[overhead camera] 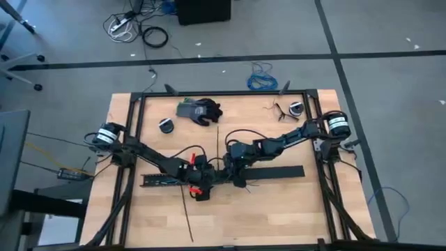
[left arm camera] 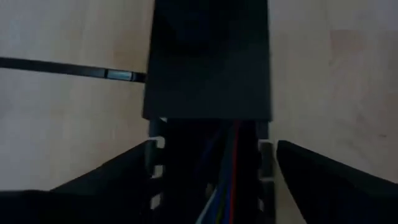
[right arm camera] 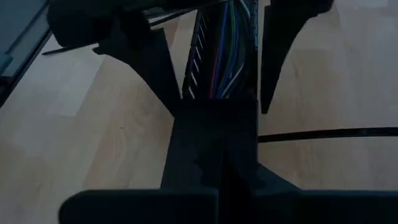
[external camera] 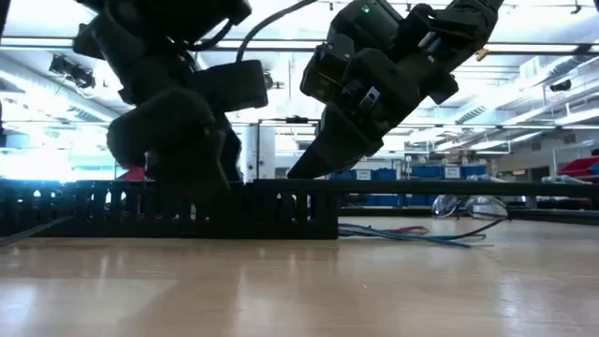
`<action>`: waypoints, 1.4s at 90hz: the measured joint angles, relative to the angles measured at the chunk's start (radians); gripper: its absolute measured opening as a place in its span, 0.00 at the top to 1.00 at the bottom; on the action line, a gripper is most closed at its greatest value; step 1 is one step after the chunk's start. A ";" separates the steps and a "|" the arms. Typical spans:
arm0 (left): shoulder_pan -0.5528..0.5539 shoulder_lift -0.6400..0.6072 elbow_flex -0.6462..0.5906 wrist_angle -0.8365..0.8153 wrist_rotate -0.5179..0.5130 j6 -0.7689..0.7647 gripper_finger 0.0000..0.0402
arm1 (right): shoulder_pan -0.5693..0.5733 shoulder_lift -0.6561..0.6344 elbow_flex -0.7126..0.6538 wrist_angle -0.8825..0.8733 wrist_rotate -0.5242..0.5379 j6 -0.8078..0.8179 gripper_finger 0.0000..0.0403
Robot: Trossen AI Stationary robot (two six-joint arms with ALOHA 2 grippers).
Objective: Ziptie cables
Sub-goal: Close the black cable duct
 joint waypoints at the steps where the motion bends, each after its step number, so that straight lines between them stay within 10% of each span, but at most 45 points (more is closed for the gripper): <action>1: 0.000 0.000 0.000 -0.002 0.000 -0.003 0.15 | 0.000 0.000 0.000 0.000 0.000 0.000 1.00; 67: -0.003 0.000 0.000 -0.051 0.032 -0.073 0.40 | 0.015 -0.063 0.004 0.071 -0.013 -0.053 1.00; 126: 0.001 0.000 0.000 -0.040 0.026 -0.073 0.41 | 0.041 -0.045 0.009 0.002 0.025 -0.043 1.00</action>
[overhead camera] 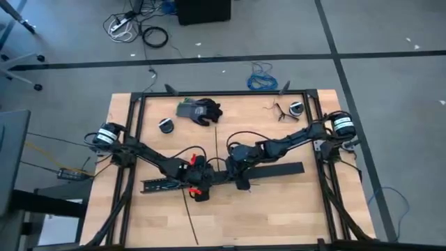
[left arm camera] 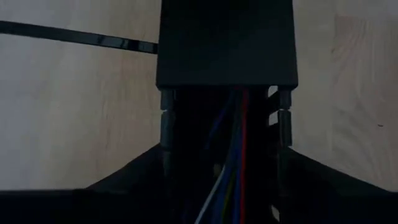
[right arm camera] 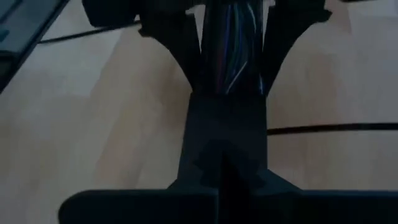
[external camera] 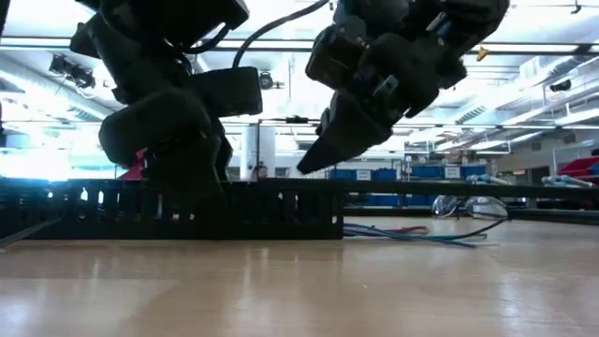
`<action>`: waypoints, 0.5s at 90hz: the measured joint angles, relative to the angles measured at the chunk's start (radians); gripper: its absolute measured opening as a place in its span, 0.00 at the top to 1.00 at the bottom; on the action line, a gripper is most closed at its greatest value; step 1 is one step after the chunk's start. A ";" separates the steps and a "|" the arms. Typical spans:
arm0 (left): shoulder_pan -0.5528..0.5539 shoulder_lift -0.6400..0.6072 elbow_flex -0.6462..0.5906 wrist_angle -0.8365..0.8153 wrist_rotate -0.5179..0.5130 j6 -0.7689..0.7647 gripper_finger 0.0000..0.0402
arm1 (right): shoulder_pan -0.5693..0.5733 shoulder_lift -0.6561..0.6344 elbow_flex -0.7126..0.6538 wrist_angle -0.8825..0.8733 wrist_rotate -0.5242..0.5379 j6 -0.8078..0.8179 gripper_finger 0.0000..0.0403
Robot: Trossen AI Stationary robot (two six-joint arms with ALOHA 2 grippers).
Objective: Ziptie cables
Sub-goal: Close the black cable duct
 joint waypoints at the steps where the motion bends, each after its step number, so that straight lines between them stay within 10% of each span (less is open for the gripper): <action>1: 0.000 0.000 0.000 0.000 0.000 0.000 0.41 | 0.000 0.004 -0.001 0.000 -0.002 0.002 1.00; 45: 0.001 0.000 0.000 0.004 -0.003 0.000 0.41 | -0.005 0.098 0.041 0.099 -0.038 0.018 1.00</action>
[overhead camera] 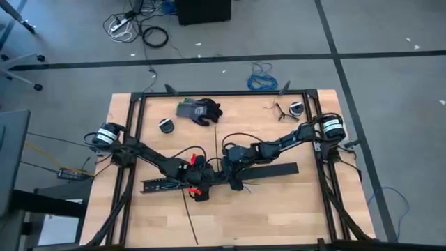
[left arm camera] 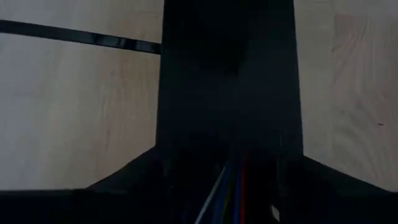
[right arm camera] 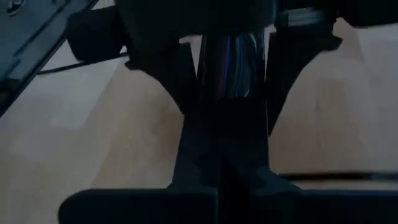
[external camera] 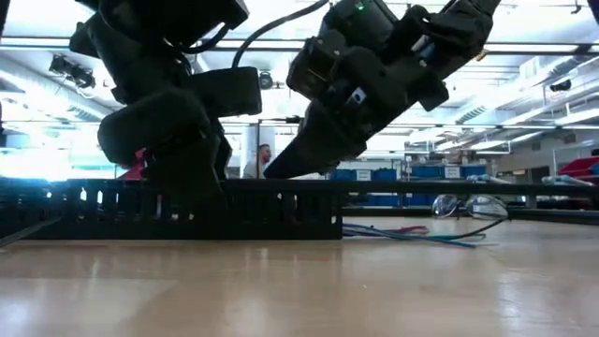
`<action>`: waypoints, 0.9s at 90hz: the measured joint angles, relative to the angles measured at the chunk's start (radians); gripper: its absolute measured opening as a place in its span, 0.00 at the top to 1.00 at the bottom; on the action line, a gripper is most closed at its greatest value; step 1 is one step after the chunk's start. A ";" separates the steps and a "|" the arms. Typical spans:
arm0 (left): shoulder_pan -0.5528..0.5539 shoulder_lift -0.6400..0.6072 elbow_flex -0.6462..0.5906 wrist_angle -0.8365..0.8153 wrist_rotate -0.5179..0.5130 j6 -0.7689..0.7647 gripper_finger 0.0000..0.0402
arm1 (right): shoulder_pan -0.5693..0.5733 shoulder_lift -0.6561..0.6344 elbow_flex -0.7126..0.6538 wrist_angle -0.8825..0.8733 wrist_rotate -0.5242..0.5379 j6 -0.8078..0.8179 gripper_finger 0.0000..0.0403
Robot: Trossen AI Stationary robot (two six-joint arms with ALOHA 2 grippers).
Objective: Ziptie cables
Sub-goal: Close the black cable duct
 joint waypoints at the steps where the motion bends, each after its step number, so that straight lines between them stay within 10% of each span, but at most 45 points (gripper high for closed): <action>1: 0.000 0.000 0.000 0.000 -0.001 0.000 0.41 | 0.000 0.000 0.001 -0.004 -0.001 -0.001 1.00; 48: -0.033 -0.003 0.004 -0.119 -0.105 -0.040 0.12 | -0.002 -0.004 0.007 -0.073 -0.002 -0.005 1.00; 81: -0.035 -0.003 0.003 -0.132 -0.065 -0.060 0.14 | 0.001 -0.030 0.000 -0.074 -0.022 -0.027 1.00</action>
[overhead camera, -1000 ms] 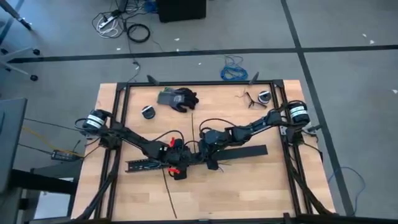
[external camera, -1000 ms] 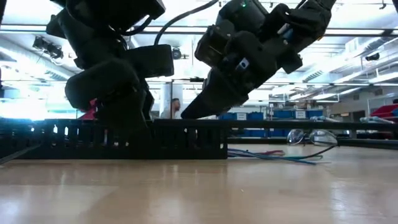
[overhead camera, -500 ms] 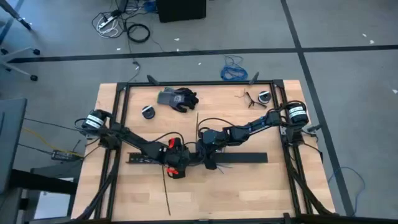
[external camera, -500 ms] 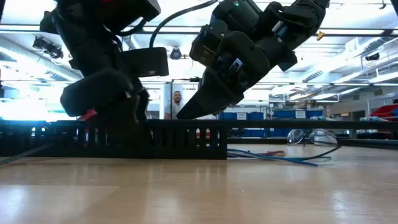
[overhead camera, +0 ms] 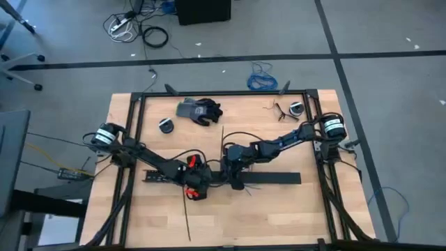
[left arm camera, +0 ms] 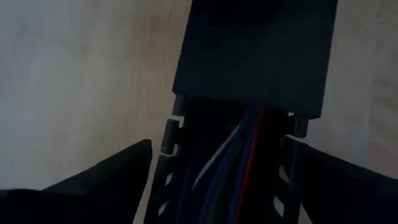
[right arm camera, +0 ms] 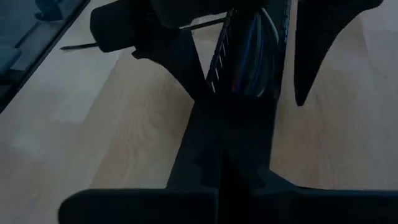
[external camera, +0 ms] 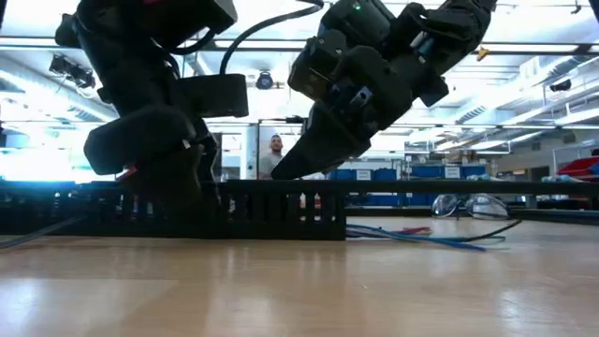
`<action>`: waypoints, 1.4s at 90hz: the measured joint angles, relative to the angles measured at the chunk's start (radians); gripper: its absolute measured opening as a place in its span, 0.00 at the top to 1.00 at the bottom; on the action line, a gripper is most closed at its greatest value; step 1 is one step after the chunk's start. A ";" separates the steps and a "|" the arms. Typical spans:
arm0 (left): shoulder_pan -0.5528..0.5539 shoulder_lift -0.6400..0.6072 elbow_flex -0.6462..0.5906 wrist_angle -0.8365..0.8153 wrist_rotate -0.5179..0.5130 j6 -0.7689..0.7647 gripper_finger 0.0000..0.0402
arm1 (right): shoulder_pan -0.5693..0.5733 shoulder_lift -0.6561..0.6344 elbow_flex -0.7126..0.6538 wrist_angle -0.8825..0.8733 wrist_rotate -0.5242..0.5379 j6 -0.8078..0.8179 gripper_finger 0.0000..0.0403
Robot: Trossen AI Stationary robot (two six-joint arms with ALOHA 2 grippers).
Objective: Ziptie cables
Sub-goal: Close the black cable duct
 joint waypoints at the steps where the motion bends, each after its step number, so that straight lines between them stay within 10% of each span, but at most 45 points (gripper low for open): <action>1: 0.000 0.000 0.000 0.000 0.000 0.000 0.14 | 0.001 -0.004 0.000 -0.005 0.001 -0.002 1.00; 126: -0.001 0.004 -0.005 0.041 0.018 -0.026 0.32 | 0.004 0.000 0.000 -0.021 0.075 -0.005 1.00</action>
